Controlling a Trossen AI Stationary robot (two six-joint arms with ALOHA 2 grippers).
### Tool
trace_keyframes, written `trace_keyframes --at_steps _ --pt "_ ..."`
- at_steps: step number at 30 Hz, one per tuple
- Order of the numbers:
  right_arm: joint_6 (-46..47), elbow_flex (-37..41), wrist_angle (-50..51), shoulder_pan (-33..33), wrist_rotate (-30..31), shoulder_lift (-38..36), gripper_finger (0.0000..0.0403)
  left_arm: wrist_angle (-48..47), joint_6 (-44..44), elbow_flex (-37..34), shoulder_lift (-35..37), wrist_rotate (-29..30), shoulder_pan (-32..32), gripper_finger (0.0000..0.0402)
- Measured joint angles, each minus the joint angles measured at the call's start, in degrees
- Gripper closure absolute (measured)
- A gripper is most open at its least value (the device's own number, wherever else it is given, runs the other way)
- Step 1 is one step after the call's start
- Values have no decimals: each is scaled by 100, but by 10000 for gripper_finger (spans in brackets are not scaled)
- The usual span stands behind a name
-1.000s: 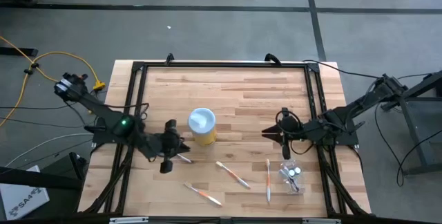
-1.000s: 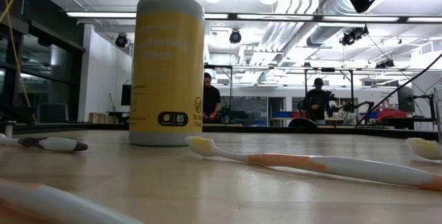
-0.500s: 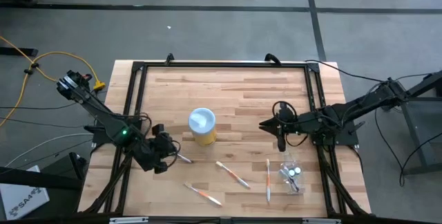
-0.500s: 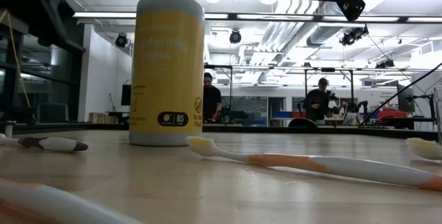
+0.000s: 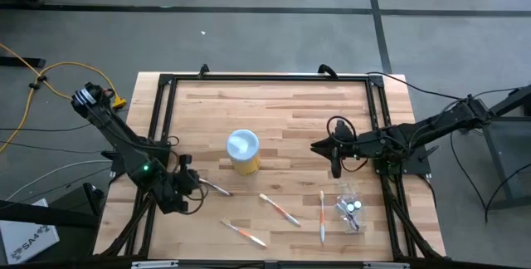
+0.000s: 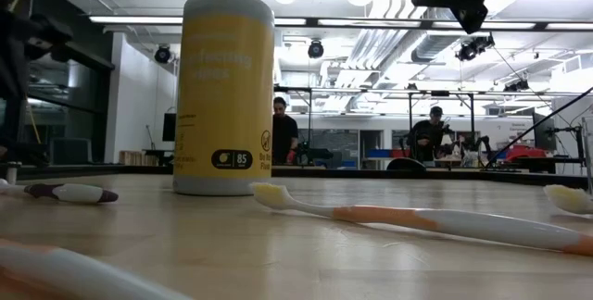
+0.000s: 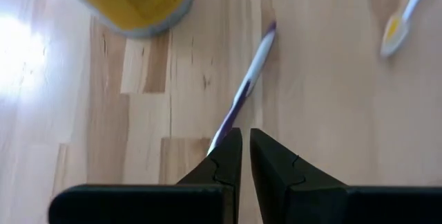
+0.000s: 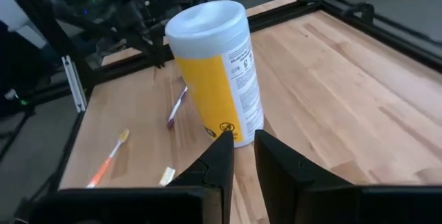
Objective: Pick & Place toothbrushing station
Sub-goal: Put the purple toothbrush in the bottom section of the transparent organizer
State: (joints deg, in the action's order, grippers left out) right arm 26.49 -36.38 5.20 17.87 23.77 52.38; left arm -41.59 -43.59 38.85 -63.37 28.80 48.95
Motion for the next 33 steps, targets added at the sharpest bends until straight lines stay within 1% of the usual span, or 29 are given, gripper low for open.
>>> trace_keyframes --at_steps 4,8,12,16,20,24,27,33 --pt "209 0 -3 0 2 0 350 32 20 -274 87 -35 60 378" --pt "184 0 6 0 2 0 350 206 -37 -445 501 -42 59 378" --pt "179 0 10 0 -51 0 350 146 326 -450 1193 -11 57 378" --pt "180 0 12 1 -287 2 350 0 593 -531 2024 33 59 378" --pt "185 0 12 0 -294 2 350 -31 629 -937 2800 33 59 378" --pt "224 0 12 -27 -289 2 350 -43 621 -1411 3362 -7 57 378" --pt "227 0 10 -42 -274 2 350 88 535 -1641 3609 -65 30 378" --pt "159 0 10 -42 -273 2 350 118 -382 -1693 3612 -52 -150 378"
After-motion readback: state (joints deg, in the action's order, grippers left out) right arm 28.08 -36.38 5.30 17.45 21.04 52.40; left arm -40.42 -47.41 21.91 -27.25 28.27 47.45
